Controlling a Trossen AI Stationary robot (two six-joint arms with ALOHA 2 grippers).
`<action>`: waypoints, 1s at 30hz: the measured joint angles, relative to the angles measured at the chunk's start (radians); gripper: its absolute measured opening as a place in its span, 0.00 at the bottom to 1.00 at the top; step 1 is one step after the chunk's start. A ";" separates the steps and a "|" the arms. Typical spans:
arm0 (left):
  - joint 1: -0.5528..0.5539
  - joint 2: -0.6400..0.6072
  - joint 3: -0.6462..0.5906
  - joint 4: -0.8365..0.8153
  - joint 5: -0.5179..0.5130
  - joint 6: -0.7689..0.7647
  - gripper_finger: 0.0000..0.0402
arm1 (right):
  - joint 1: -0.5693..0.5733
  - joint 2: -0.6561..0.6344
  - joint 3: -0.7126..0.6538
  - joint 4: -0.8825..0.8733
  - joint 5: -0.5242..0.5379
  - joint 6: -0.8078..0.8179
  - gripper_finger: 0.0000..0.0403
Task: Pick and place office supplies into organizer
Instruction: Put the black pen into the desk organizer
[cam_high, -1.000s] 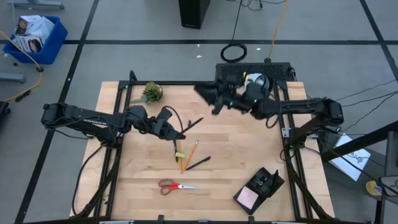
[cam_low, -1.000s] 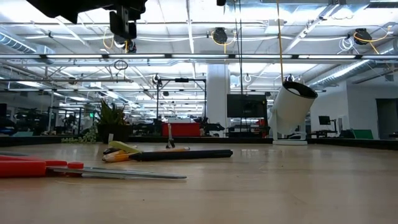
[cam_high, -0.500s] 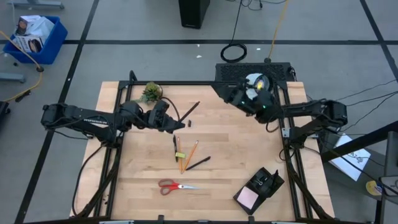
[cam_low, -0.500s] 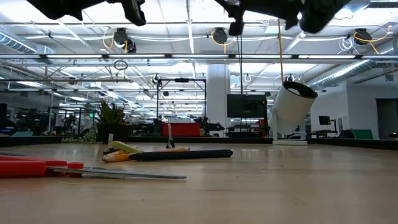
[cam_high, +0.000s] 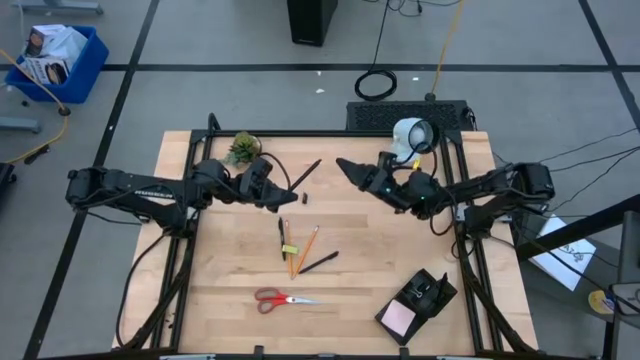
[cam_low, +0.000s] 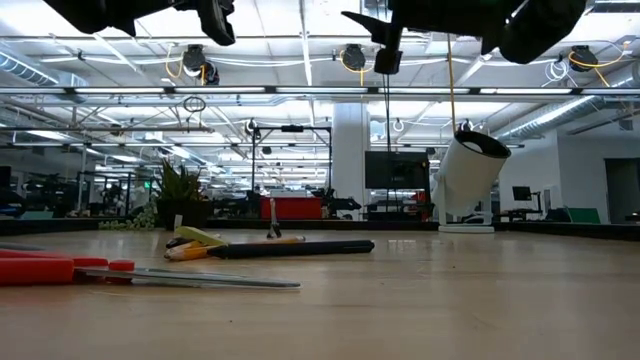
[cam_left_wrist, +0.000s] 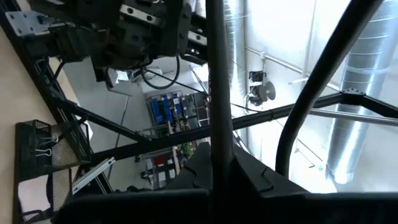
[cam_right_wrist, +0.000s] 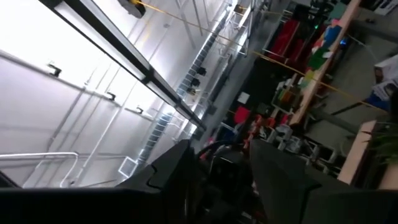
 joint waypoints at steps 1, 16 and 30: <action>0.000 0.000 0.000 0.000 0.000 -0.006 0.07 | 0.001 0.006 0.005 0.004 0.000 0.005 0.40; 0.000 -0.001 0.000 0.000 0.003 -0.045 0.08 | 0.033 0.125 0.228 -0.077 -0.106 0.074 0.40; -0.002 0.000 0.000 -0.002 -0.001 -0.050 0.08 | 0.033 0.220 0.332 -0.082 -0.161 0.049 0.29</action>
